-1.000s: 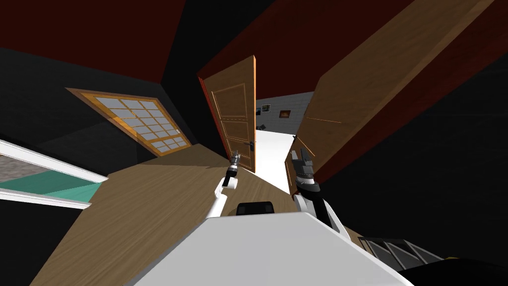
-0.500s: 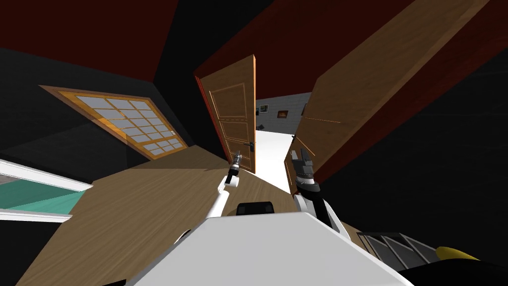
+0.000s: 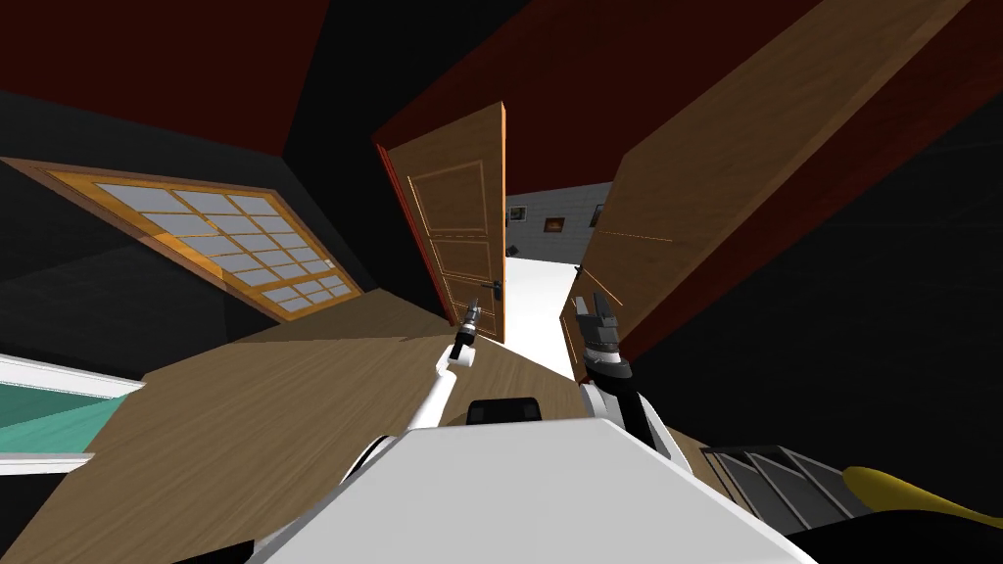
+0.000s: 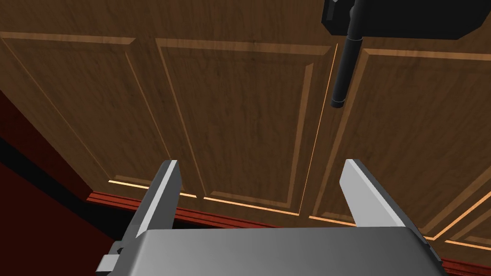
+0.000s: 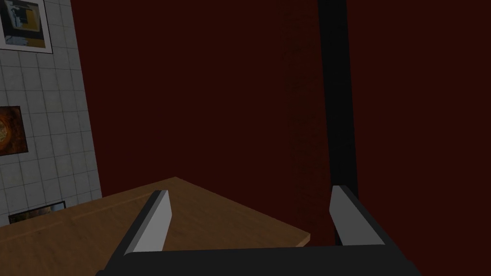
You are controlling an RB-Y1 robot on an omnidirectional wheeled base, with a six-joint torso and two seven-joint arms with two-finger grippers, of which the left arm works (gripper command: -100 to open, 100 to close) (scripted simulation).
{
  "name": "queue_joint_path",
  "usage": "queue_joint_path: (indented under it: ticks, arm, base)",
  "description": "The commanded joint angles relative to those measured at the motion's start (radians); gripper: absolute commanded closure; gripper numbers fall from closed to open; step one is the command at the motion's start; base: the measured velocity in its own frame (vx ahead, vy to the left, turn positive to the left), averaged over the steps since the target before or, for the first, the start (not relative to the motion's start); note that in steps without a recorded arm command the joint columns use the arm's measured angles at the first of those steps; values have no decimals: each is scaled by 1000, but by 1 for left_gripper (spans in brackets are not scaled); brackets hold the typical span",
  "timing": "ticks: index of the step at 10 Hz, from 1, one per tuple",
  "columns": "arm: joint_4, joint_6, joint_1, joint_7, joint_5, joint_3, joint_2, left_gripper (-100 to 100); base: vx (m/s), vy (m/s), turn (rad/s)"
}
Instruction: Push the door open
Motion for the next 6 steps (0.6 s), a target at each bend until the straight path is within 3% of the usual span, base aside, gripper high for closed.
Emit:
queue_joint_path:
  ticks: [1,2,4,5,6]
  arm:
    - [50,4,-39,3,-3,-1,-5,-100]
    - [65,4,-39,3,-3,-1,-5,-100]
    - [136,1,-86,7,-8,-3,-13,-100]
    - [146,1,-86,7,-8,-3,-13,-100]
    - [184,-1,-108,8,-9,-3,-18,-100]
  base:
    - [56,128,-99]
    - [46,90,-39]
    - [52,85,-83]
    - [37,66,-47]
    - [30,67,-66]
